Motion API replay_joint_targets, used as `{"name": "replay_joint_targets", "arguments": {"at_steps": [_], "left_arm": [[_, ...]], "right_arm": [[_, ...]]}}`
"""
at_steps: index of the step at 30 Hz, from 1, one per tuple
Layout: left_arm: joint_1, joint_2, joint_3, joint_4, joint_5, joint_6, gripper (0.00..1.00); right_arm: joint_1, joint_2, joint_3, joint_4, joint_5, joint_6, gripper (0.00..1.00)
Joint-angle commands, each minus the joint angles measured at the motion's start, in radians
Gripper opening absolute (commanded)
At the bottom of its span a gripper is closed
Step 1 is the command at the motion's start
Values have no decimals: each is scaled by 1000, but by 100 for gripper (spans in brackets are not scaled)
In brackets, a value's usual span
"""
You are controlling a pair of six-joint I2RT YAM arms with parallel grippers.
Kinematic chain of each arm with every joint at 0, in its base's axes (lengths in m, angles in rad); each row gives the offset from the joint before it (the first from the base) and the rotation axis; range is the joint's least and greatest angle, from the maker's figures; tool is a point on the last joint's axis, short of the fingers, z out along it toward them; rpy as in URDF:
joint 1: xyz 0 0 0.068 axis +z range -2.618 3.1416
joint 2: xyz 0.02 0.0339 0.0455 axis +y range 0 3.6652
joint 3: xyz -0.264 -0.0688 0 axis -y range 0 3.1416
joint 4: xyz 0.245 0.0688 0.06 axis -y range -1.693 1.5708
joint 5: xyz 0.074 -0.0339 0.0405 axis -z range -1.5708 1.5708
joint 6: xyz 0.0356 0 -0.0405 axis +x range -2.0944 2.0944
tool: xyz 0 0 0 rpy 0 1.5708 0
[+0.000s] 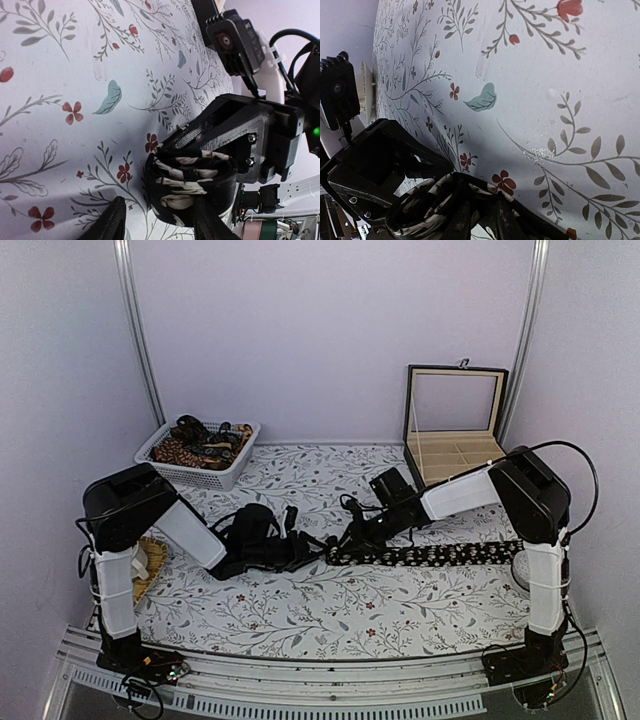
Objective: Roll the ties
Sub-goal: Roll the tie at the center of the board.
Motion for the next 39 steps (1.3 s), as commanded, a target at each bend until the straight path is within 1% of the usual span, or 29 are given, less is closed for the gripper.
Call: {"name": "replay_joint_targets", "arguments": {"at_steps": [1, 3, 5, 7, 9, 14, 17, 22, 26, 39], "left_arm": [[12, -9, 3, -41, -13, 20, 46], [13, -6, 8, -41, -13, 22, 46], [13, -5, 14, -45, -12, 22, 46], [13, -4, 18, -47, -12, 23, 46], [13, -2, 24, -49, -12, 23, 46], [13, 3, 38, -56, -8, 29, 46], [12, 1, 44, -58, -6, 34, 46], [13, -1, 52, -61, -7, 42, 46], [13, -2, 61, -71, -6, 48, 46], [12, 0, 77, -82, 3, 63, 46]], "right_arm": [[2, -97, -17, -120, 94, -27, 17], [2, -111, -17, -136, 119, -36, 17], [2, -120, -17, -148, 135, -43, 12], [3, -123, 18, -161, 144, -51, 8], [3, -127, 26, -173, 156, -62, 6], [12, -130, 40, -190, 170, -74, 5], [17, -139, 50, -212, 209, -84, 8], [24, -163, 65, -251, 275, -112, 9], [32, -181, 76, -265, 298, -129, 9], [91, -149, 159, -346, 365, -185, 8]]}}
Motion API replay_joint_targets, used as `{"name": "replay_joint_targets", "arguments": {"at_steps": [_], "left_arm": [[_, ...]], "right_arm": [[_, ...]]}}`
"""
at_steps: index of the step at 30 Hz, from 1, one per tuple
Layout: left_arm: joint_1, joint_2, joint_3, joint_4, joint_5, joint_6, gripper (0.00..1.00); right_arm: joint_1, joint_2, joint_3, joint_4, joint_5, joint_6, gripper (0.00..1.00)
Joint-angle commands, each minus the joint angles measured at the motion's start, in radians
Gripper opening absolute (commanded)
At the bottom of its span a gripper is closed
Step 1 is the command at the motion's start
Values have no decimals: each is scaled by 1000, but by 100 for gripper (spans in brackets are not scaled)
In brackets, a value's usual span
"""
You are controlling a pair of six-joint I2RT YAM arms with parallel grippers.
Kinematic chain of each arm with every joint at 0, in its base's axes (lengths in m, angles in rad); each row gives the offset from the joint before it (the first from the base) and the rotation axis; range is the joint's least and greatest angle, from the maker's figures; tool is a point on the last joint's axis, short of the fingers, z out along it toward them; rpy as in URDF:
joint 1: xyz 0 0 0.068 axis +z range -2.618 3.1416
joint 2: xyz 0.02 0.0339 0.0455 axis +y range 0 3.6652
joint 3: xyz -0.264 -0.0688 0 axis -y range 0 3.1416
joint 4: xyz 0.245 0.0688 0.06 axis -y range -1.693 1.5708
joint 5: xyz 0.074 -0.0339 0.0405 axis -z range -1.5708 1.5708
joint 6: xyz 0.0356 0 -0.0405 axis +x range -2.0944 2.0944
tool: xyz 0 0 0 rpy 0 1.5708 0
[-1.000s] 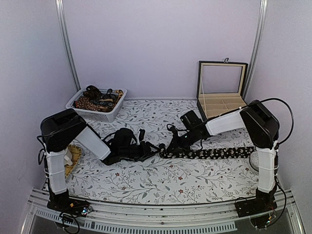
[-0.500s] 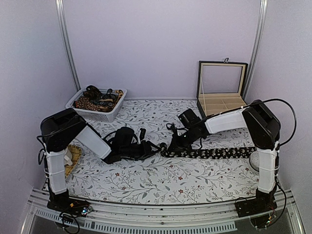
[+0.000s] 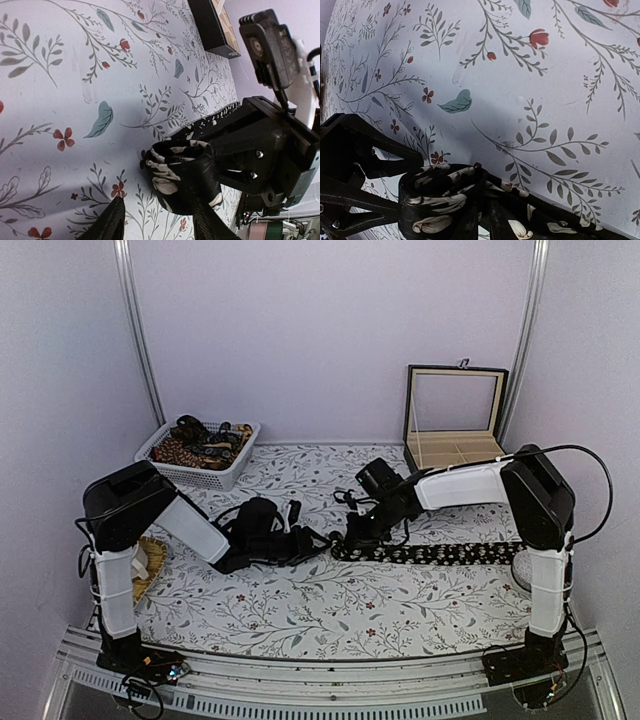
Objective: Roll the ties
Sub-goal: Roll the tie at the center of the board.
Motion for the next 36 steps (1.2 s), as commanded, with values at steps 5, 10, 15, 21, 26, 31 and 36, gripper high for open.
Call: {"name": "replay_joint_targets", "arguments": {"at_steps": [5, 10, 15, 21, 26, 31, 36], "left_arm": [[7, 7, 28, -13, 15, 25, 46], [4, 18, 42, -14, 28, 32, 46], [1, 29, 67, -67, 35, 55, 46], [-6, 28, 115, -203, 7, 116, 46], [-9, 29, 143, -273, -10, 159, 46], [-16, 42, 170, -313, -12, 190, 46], [-24, 53, 192, -320, 9, 214, 46]], "right_arm": [[29, -93, 51, -57, 38, -46, 8], [38, -73, 64, -45, -11, -53, 8], [38, -56, 64, -61, -13, -59, 8], [40, -56, 56, -95, 13, -85, 8], [40, -60, 32, -95, 11, -95, 8], [42, -51, 24, -87, 1, -100, 7], [50, -42, 23, -93, 2, -107, 7]]}}
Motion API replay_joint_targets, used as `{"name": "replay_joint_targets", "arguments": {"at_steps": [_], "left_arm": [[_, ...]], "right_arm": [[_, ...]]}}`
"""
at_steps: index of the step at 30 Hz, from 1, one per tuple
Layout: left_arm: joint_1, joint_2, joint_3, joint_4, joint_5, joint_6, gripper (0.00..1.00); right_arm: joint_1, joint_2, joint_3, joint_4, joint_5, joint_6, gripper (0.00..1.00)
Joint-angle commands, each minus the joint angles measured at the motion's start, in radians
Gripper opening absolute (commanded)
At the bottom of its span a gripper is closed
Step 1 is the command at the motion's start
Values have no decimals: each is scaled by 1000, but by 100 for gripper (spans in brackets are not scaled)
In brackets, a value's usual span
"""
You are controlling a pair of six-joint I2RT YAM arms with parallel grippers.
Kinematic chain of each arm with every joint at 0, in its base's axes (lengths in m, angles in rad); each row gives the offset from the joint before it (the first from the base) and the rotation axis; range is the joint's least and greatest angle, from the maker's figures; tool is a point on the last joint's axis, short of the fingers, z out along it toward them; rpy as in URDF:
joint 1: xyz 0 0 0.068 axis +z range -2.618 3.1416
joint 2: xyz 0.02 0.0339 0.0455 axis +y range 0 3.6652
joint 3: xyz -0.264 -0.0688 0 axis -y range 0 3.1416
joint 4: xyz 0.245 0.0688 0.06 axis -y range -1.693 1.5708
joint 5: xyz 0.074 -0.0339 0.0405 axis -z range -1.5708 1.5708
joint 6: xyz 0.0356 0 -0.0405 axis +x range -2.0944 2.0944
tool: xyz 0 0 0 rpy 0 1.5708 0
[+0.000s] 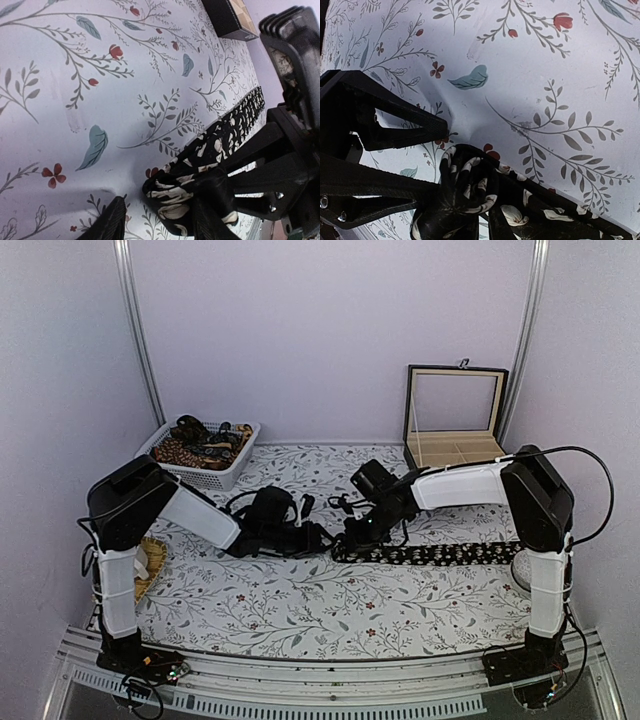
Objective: Roll the ties
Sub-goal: Roll the tie at the center of the board.
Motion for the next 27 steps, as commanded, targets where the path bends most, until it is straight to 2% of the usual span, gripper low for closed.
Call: {"name": "replay_joint_targets", "arguments": {"at_steps": [1, 10, 19, 27], "left_arm": [[-18, 32, 33, -51, 10, 51, 46], [-53, 56, 124, -197, -10, 152, 45], [-87, 57, 208, -419, -125, 234, 45], [-93, 70, 239, -490, -172, 255, 45]], "right_arm": [[18, -44, -10, -4, -11, -22, 7], [18, -63, -23, -25, 18, -31, 7], [16, -86, -45, -38, 22, -27, 9], [5, -125, -51, -57, 4, -32, 17]]}}
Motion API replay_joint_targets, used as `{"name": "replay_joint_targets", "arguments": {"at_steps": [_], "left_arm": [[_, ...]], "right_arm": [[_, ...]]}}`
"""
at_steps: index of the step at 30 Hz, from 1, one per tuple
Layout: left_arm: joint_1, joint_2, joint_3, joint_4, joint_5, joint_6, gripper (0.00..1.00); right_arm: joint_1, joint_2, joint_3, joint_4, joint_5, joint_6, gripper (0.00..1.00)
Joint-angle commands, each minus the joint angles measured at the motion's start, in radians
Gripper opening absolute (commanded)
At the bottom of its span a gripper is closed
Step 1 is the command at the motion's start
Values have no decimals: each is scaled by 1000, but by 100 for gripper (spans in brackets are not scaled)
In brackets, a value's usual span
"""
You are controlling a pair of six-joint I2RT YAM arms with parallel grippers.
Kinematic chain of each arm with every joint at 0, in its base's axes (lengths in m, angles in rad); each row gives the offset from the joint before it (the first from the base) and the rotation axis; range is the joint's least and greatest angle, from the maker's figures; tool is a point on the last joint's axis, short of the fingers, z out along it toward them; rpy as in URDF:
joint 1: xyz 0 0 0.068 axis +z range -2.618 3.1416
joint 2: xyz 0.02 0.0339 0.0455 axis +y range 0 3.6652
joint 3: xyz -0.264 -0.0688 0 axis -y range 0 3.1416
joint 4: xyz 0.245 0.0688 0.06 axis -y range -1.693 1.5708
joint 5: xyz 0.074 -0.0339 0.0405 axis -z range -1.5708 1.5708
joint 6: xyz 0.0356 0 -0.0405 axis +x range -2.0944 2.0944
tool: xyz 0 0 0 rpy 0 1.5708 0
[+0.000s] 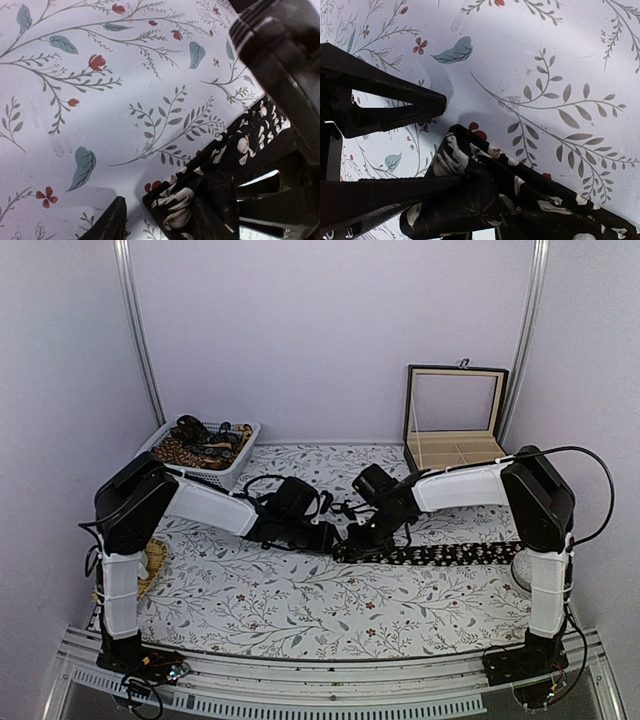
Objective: Roll the ties
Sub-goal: Roll the tie at the center of the board.
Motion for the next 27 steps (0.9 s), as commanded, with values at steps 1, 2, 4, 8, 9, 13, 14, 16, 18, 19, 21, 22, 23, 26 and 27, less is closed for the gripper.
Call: {"name": "replay_joint_targets", "arguments": {"at_steps": [1, 2, 4, 8, 9, 13, 14, 16, 18, 19, 21, 22, 23, 26, 27], "left_arm": [[-29, 40, 12, -108, -23, 32, 45], [-29, 40, 12, -109, -24, 32, 45], [-29, 36, 11, -111, -33, 32, 45], [-29, 29, 5, -111, -47, 31, 45], [-29, 28, 4, -112, -51, 31, 45], [-29, 15, -1, -113, -72, 29, 45], [-28, 10, -2, -113, -79, 29, 45], [-27, 1, -3, -113, -87, 30, 45], [-27, -7, -4, -110, -96, 32, 45], [-28, -11, -6, -106, -100, 32, 45], [-29, -17, -9, -101, -105, 33, 45], [-29, -20, -11, -97, -107, 33, 45], [-29, -23, -13, -94, -110, 33, 45], [-29, -31, -17, -89, -115, 32, 45], [-29, -33, -17, -87, -116, 31, 45]], "right_arm": [[2, -129, -30, -25, -3, -13, 19], [-2, -135, -33, -25, -6, -15, 20], [-9, -149, -45, -27, -20, -17, 22], [-24, -180, -71, -16, -49, -16, 26], [-29, -184, -74, -18, -52, -16, 26], [-43, -201, -94, -10, -87, -18, 26], [-50, -207, -104, -1, -119, -16, 27], [-70, -224, -130, 27, -195, -3, 27], [-97, -251, -175, 73, -265, 29, 30], [-109, -261, -193, 96, -297, 43, 33], [-132, -276, -220, 140, -348, 82, 38], [-141, -278, -234, 167, -373, 113, 40], [-151, -277, -243, 191, -398, 137, 41], [-171, -259, -276, 297, -476, 222, 43], [-173, -251, -283, 326, -494, 253, 44]]}}
